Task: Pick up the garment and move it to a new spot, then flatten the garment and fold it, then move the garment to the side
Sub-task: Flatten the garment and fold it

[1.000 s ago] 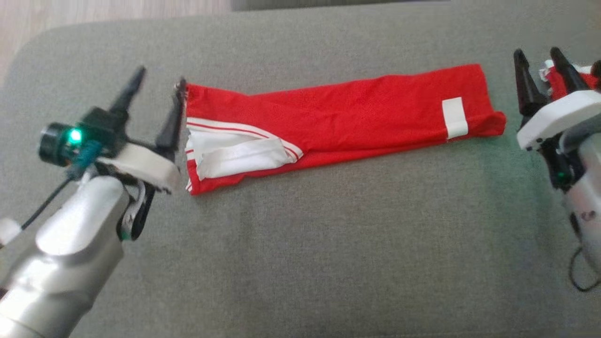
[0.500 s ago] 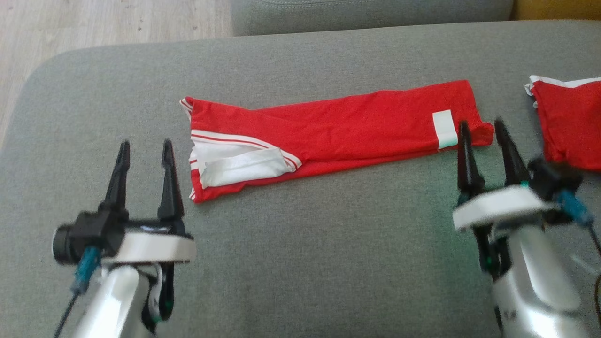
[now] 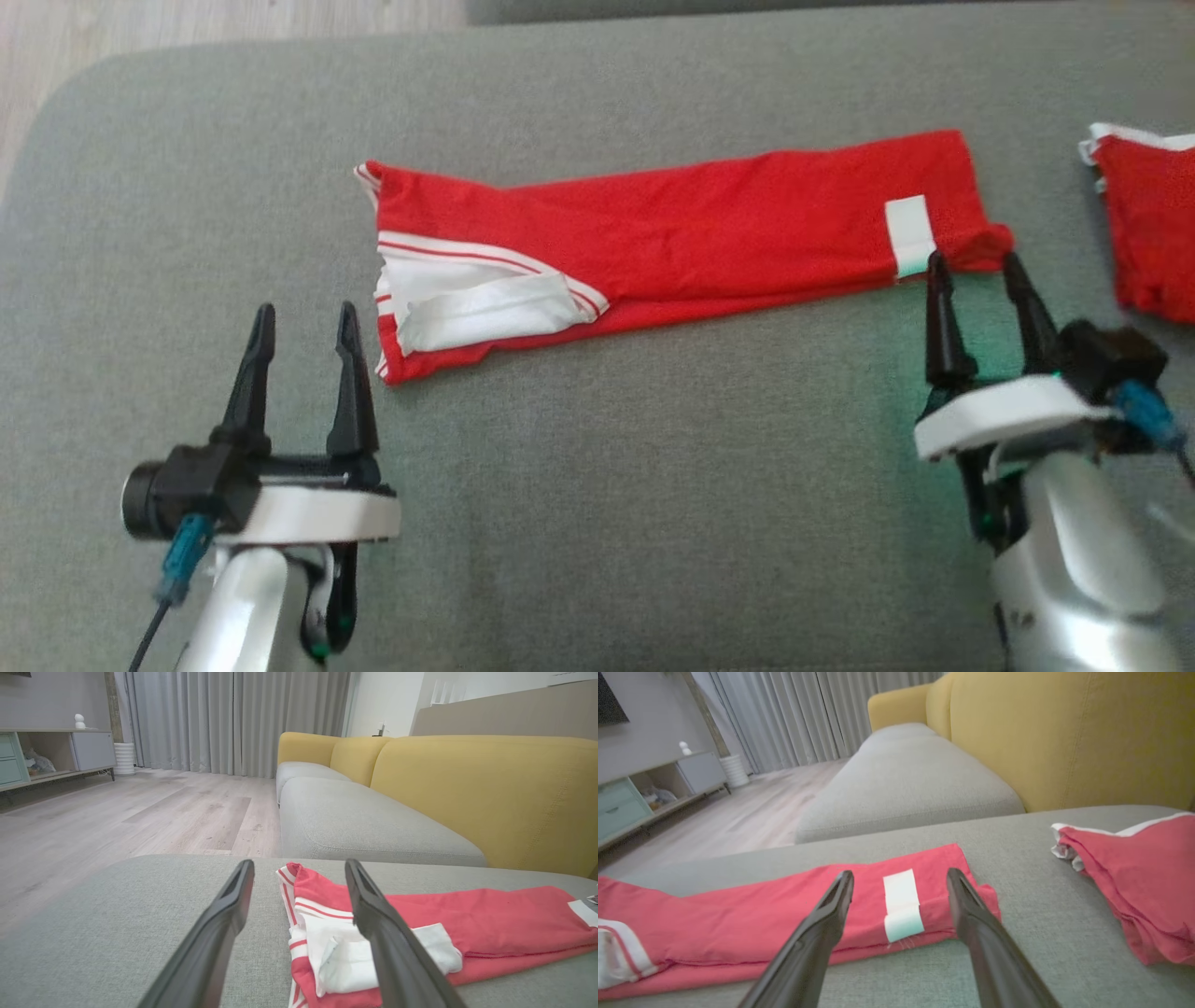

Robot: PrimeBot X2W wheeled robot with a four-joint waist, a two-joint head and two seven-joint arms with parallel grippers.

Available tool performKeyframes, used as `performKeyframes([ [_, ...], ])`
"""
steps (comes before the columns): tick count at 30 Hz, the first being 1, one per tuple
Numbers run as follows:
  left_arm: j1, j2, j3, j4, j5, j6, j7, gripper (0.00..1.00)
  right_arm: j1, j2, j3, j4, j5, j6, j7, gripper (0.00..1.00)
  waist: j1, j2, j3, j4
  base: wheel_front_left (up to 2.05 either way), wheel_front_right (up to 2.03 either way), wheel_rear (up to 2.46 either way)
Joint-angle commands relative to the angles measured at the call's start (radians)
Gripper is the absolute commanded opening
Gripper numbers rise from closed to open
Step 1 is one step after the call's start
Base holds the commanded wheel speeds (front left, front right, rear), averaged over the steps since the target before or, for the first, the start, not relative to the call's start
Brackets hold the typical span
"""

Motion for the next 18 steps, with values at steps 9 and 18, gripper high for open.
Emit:
performKeyframes([
  [9, -0.102, -0.046, 0.080, 0.002, 0.060, -0.063, -0.005, 1.00, -0.220, 0.003, -0.220, 0.137, -0.125, -0.002, 0.070, 1.00, 0.0000, -0.0001, 0.114, 0.066, 0.00, 0.00, 0.00],
  [18, -0.135, -0.072, 0.108, 0.020, 0.098, -0.101, -0.005, 1.00, -0.317, 0.003, -0.371, 0.355, -0.256, -0.002, 0.132, 1.00, 0.0000, -0.0001, 0.148, 0.096, 0.00, 0.00, 0.00],
])
